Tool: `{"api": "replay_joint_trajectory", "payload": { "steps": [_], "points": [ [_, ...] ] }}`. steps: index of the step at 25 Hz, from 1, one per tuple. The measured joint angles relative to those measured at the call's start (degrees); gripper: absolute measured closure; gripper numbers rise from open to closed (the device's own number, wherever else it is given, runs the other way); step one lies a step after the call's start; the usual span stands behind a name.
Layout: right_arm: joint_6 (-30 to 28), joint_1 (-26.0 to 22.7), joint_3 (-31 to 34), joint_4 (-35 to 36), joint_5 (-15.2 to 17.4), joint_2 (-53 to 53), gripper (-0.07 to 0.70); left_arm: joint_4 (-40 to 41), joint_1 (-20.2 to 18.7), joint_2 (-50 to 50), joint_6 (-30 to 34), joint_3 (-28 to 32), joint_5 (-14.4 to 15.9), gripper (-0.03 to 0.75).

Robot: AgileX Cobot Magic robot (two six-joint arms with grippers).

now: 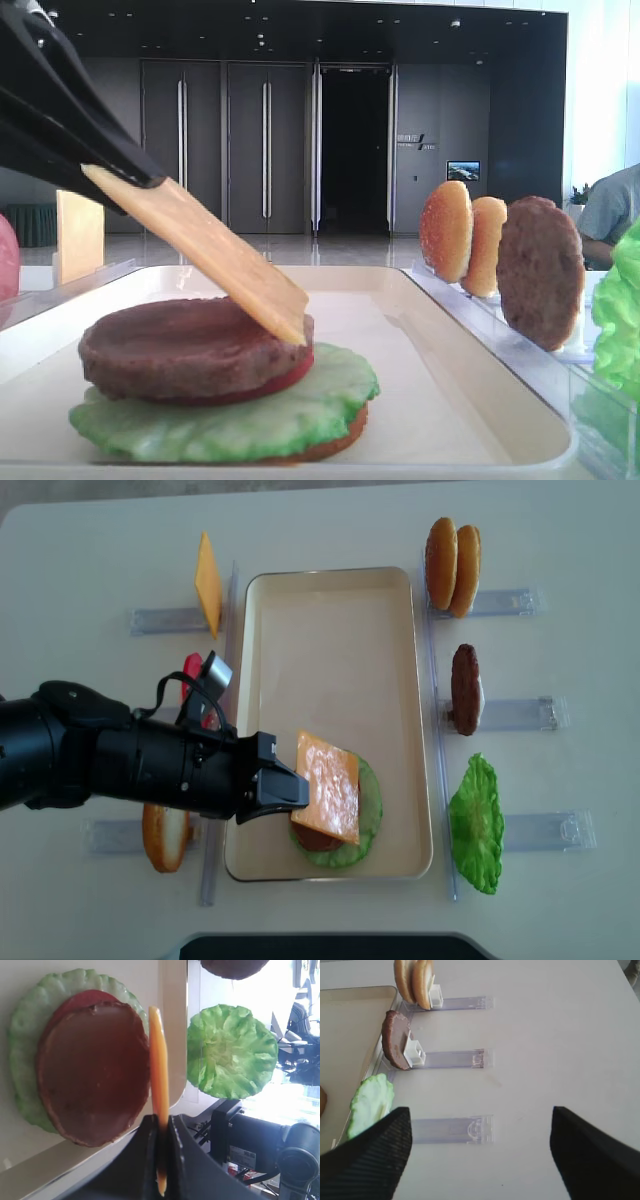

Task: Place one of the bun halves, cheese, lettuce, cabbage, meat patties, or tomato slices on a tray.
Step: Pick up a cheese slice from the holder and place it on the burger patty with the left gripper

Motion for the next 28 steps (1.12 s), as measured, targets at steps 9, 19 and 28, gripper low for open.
{"api": "replay_joint_trajectory", "payload": {
  "steps": [9,19,28],
  "points": [
    [0.0,0.0,0.0,0.0,0.0,0.0,0.090,0.6,0.0,0.0,-0.4,0.0,-0.4,0.687],
    [0.0,0.0,0.0,0.0,0.0,0.0,0.090,3.6,0.0,0.0,-3.0,0.0,-1.0,0.491],
    [0.0,0.0,0.0,0.0,0.0,0.0,0.090,7.1,0.0,0.0,-7.0,0.0,-2.5,0.353]
  ]
}}
